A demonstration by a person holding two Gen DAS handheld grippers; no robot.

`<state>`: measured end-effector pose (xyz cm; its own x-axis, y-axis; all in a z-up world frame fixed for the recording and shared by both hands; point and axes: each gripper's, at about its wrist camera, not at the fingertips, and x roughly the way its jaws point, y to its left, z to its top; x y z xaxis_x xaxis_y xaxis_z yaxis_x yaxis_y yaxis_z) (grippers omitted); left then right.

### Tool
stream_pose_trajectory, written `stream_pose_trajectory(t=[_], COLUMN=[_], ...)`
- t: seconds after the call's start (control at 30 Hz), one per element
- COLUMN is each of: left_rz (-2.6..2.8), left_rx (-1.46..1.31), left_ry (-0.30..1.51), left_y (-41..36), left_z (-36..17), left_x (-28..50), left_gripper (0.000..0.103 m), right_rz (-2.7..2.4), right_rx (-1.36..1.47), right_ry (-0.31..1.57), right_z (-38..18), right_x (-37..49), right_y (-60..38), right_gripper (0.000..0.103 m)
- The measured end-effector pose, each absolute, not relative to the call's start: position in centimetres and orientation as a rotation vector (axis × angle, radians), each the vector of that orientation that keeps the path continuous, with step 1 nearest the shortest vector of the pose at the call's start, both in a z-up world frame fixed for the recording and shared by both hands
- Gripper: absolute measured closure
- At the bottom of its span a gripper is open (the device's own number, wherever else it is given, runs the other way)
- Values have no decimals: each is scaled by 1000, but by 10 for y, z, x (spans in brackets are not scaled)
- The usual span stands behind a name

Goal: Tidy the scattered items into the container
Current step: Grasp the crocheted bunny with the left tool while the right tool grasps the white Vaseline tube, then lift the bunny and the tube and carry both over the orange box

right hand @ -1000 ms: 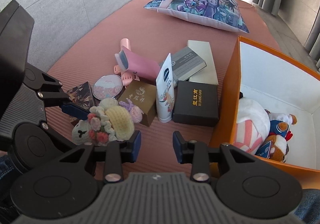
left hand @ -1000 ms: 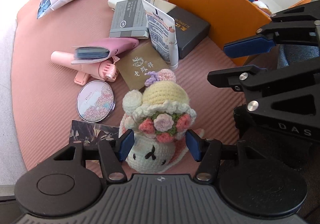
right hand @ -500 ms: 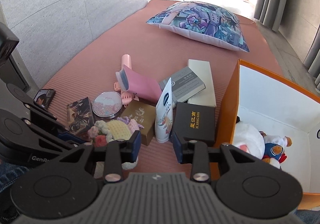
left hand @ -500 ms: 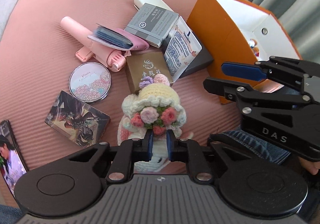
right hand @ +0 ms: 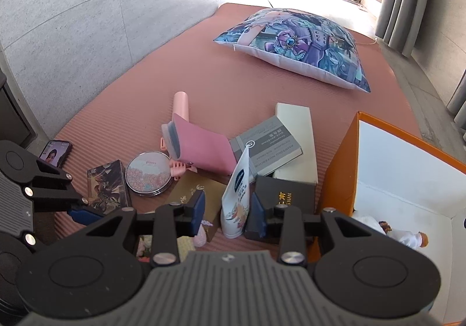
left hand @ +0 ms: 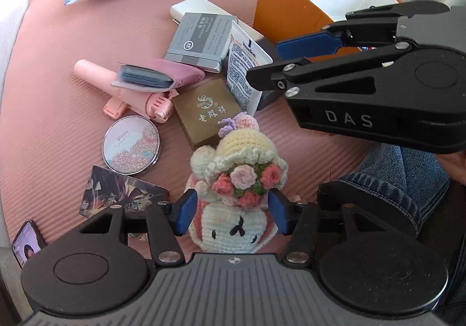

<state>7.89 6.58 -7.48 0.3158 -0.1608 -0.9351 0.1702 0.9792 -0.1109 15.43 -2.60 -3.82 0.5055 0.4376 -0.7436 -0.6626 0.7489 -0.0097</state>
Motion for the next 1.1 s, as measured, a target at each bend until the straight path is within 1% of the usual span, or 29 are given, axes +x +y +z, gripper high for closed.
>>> stream_pose_trajectory(t=[0.1,0.2,0.3,0.33,0.57,0.67,0.73,0.87,0.9,0.93,1.1], left_rz=[-233,-244,-255,-259,-268,-264,-262,-262,-259,-255,-214], left_rx=[-14,-69,-105,-107,-122,-131,-152,-218,-226,-235,-255], left_ry=[1257,1282,1306,1309,1335,1327,1311,1294,1288,1282,1264], left_y=[61,64,65,64,60,61,63,70,70,71,76], left_z=[-82,-88,-96,-97,-105,-104,-102,-98,-97,-95,-88], left_x=[83,85,88,88,90,88,85,77,74,72,61], left_gripper=[31,29,29,29,28,34,40,48,53,61,62], right_rz=[678,681,678,676,658,644,631,621,622,620,612], right_rx=[-315,-313,-299,-295,-260,-257,-248,-196,-188,-181,-139], right_ry=[798,803,812,816,777,759,750,739,735,728,703], right_z=[-42,-46,-48,-49,-30,-22,-18,-8,-6,-3,9], right_x=[157,160,164,165,154,149,145,139,138,136,128], right_y=[-25,-23,-22,-23,-40,-51,-59,-77,-81,-84,-100], right_gripper=[65,70,85,92,95,95,95,95,95,95,95])
